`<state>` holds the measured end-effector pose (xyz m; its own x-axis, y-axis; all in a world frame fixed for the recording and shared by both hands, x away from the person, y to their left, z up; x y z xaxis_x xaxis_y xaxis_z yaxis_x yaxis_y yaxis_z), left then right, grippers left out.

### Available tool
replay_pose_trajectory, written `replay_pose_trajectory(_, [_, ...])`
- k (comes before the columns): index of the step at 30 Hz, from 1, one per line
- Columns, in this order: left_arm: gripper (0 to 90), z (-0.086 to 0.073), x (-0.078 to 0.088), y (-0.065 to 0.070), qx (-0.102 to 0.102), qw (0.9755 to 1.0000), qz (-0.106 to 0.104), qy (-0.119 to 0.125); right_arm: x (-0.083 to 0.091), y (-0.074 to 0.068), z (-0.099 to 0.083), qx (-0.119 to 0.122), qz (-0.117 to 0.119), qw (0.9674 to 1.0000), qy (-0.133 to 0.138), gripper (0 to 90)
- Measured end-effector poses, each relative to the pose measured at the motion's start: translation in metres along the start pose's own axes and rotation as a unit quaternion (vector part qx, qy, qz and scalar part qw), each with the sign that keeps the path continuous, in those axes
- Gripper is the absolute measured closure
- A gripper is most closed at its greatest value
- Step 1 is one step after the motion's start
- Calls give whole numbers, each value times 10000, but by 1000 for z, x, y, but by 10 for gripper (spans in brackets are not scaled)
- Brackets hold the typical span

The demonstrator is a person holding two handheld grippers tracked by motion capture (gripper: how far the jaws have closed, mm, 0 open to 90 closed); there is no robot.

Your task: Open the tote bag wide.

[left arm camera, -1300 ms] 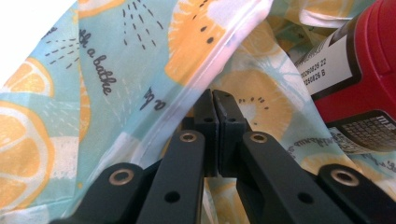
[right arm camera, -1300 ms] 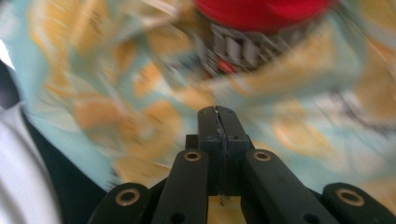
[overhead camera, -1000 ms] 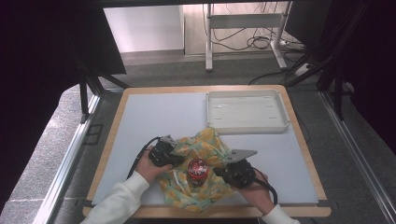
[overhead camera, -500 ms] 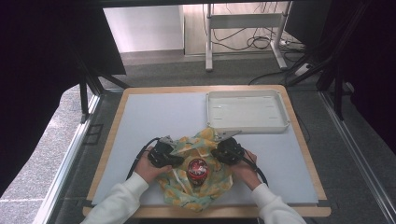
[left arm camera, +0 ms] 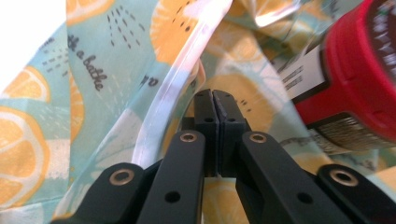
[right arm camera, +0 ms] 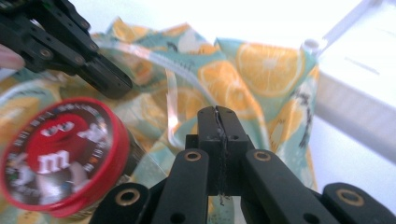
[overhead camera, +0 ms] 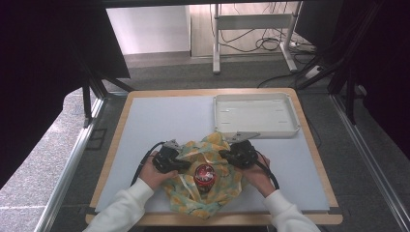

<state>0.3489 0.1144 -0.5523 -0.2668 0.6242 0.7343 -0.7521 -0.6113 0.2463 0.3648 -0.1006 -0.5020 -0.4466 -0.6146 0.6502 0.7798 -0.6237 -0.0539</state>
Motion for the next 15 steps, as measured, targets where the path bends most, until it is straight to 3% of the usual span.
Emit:
replay_pose_trajectory(6, [896,6,14,5,-15,9995,-145,297,9,5,6,-58,106,9998,140,889])
replay_pose_trajectory(15, [876,7,45,13,-47,9968,-151,782,23,7,4,-90,94,9996,253,875])
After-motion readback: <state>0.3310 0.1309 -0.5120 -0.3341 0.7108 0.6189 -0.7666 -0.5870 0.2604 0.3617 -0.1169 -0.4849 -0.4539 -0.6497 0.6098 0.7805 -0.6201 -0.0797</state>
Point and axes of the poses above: each handheld gripper's, and its own axes: x roughly backward along the jaws, z roughly out of its top, y roughly to its right, the point moved 5 cm from there along -x, roughly forward along the jaws
